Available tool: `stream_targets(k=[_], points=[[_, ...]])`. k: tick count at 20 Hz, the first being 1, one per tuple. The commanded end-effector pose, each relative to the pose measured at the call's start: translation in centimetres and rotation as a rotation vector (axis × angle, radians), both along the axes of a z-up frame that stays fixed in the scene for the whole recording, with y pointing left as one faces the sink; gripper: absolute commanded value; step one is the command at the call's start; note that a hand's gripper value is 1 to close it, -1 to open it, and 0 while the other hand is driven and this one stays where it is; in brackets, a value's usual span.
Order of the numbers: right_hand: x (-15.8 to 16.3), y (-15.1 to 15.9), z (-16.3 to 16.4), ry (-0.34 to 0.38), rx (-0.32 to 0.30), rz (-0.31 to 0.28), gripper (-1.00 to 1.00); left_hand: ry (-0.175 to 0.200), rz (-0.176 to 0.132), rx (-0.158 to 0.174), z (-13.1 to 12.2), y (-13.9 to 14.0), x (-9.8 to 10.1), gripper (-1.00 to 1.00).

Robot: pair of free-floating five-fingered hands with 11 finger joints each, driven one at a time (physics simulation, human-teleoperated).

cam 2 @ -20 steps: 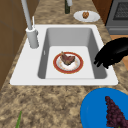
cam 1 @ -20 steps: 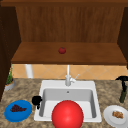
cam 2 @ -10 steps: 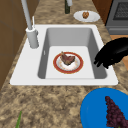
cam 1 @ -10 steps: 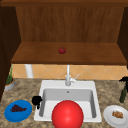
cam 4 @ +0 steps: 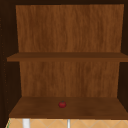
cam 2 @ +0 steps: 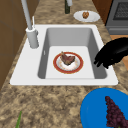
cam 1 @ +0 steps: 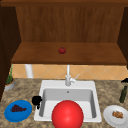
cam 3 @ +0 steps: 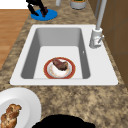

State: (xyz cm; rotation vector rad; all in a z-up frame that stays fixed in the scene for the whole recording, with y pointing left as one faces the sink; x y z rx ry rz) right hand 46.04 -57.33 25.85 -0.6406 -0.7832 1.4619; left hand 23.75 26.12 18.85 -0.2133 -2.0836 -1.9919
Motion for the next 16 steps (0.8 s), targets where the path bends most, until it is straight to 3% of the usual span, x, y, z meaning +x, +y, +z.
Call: stream_targets(k=[1, 7, 11, 16], points=[[0.6, 0.0, -1.7, 0.0, -0.003, 0.0, -1.0, 0.0, 0.0, 0.0, 0.0, 0.0, 0.0, 0.0], [1.5, -0.1, -3.2, 0.034, -0.006, 0.0, -1.0, 0.0, 0.0, 0.0, 0.0, 0.0, 0.0, 0.0], [1.3, -0.4, -3.3, 0.02, -0.007, 0.0, -1.0, 0.0, 0.0, 0.0, 0.0, 0.0, 0.0, 0.0], [1.3, -1.7, -2.6, 0.028, 0.028, 0.001, -1.0, 0.0, 0.0, 0.0, 0.0, 0.0, 0.0, 0.0]])
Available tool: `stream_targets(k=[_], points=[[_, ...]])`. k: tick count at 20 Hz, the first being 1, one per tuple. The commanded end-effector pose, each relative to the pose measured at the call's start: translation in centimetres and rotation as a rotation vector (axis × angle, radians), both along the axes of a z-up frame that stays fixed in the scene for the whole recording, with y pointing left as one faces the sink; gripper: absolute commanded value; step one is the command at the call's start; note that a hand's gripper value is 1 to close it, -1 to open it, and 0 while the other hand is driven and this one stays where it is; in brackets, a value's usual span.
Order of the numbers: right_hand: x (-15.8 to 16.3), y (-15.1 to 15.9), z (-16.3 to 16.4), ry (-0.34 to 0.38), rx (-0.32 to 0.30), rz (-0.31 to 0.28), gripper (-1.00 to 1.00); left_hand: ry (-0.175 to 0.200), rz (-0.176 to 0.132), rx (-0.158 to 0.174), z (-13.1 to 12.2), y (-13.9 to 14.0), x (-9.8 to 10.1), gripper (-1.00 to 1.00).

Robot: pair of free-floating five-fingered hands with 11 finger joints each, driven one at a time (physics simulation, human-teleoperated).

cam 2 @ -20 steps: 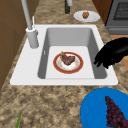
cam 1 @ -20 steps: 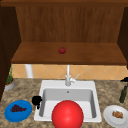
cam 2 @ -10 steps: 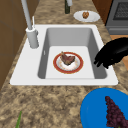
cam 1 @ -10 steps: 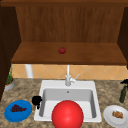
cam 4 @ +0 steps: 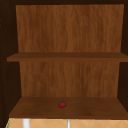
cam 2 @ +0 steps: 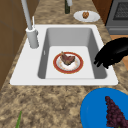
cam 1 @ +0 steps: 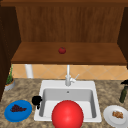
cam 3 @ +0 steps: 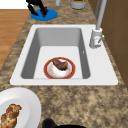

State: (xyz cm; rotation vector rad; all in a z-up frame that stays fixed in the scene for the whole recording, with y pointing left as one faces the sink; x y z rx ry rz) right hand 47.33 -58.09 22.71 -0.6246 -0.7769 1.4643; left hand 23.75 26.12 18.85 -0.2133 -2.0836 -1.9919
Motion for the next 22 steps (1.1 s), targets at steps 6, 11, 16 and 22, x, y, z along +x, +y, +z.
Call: stream_targets(k=[6, 11, 16, 22], points=[[-0.2, -1.3, 3.4, 0.052, 0.002, 0.003, -1.0, 0.0, 0.0, 0.0, 0.0, 0.0, 0.0, 0.0], [-0.3, -0.4, 4.3, 0.066, -0.052, -0.005, -1.0, 0.0, 0.0, 0.0, 0.0, 0.0, 0.0, 0.0], [-0.7, 0.6, 5.2, 0.045, -0.08, -0.011, -1.0, 0.0, 0.0, 0.0, 0.0, 0.0, 0.0, 0.0], [-2.1, 1.5, 5.2, 0.023, -0.081, -0.015, -1.0, 0.0, 0.0, 0.0, 0.0, 0.0, 0.0, 0.0]])
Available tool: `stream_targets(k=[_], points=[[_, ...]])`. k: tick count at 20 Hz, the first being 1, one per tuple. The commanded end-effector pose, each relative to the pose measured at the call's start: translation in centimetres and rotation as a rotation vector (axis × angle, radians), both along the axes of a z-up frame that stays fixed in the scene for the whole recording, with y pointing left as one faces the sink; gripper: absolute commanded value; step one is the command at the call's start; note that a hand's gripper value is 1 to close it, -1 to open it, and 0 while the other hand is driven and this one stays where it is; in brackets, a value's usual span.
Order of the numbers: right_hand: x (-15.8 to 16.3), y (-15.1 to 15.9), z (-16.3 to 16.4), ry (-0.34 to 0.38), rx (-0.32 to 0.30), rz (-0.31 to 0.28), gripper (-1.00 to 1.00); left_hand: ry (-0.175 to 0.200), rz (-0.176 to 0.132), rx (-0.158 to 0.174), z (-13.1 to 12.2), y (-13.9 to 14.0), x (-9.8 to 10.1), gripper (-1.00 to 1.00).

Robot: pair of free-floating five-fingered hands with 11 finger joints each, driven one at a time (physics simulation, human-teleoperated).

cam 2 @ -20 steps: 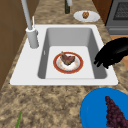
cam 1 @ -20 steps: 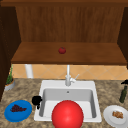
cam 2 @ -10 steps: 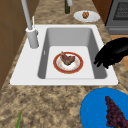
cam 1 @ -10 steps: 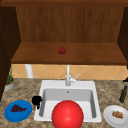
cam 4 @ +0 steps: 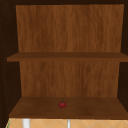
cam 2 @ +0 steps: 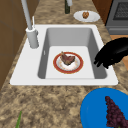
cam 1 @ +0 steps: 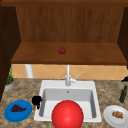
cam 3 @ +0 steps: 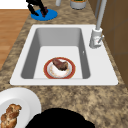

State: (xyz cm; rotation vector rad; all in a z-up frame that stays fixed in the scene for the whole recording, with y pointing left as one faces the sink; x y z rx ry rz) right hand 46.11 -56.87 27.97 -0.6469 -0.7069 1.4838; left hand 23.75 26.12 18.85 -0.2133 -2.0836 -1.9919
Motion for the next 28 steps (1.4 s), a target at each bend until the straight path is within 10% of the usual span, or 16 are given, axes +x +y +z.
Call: stream_targets(k=[1, 28], points=[[-1.2, 0.4, -0.2, -0.011, -0.021, 0.0, -1.0, 0.0, 0.0, 0.0, 0.0, 0.0, 0.0, 0.0], [-3.0, 2.8, -2.2, -0.001, -0.016, -0.001, -1.0, 0.0, 0.0, 0.0, 0.0, 0.0, 0.0, 0.0]])
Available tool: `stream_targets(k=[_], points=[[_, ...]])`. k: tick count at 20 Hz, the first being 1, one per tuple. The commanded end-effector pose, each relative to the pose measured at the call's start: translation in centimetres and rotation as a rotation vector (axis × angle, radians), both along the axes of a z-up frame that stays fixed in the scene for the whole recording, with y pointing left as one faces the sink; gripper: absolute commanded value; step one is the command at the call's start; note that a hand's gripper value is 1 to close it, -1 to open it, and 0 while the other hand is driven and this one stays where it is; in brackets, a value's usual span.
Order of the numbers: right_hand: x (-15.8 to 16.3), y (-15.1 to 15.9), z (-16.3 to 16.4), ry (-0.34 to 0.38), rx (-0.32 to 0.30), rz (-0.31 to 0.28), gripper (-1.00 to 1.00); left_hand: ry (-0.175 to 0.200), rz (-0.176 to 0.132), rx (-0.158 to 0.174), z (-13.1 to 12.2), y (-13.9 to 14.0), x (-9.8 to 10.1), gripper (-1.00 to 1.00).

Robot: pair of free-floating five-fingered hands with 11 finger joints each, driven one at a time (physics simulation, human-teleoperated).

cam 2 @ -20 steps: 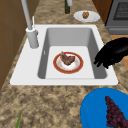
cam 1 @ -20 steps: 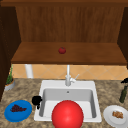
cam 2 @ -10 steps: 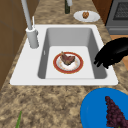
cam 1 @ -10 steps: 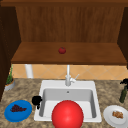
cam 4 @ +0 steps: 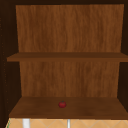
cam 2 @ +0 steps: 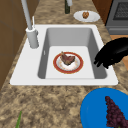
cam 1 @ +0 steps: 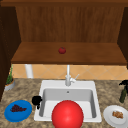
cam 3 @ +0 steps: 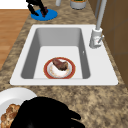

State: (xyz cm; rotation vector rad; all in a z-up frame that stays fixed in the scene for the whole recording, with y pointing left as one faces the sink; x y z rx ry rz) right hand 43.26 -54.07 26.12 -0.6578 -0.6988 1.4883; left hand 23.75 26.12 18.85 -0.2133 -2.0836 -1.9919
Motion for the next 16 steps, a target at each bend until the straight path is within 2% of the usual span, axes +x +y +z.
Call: stream_targets(k=[1, 8, 9, 10, 16], points=[[-0.1, 0.0, -0.5, 0.0, -0.001, 0.0, -1.0, 0.0, 0.0, 0.0, 0.0, 0.0, 0.0, 0.0], [-0.5, 0.0, -1.1, 0.0, 0.0, 0.0, -1.0, 0.0, 0.0, 0.0, 0.0, 0.0, 0.0, 0.0], [-0.7, 0.0, -1.2, 0.0, -0.001, 0.0, 1.0, 0.0, 0.0, 0.0, 0.0, 0.0, 0.0, 0.0], [-0.8, 0.0, -1.1, -0.016, -0.014, 0.017, 1.0, 0.0, 0.0, 0.0, 0.0, 0.0, 0.0, 0.0], [-1.4, 0.0, -0.8, -0.043, -0.007, 0.003, 1.0, 0.0, 0.0, 0.0, 0.0, 0.0, 0.0, 0.0]])
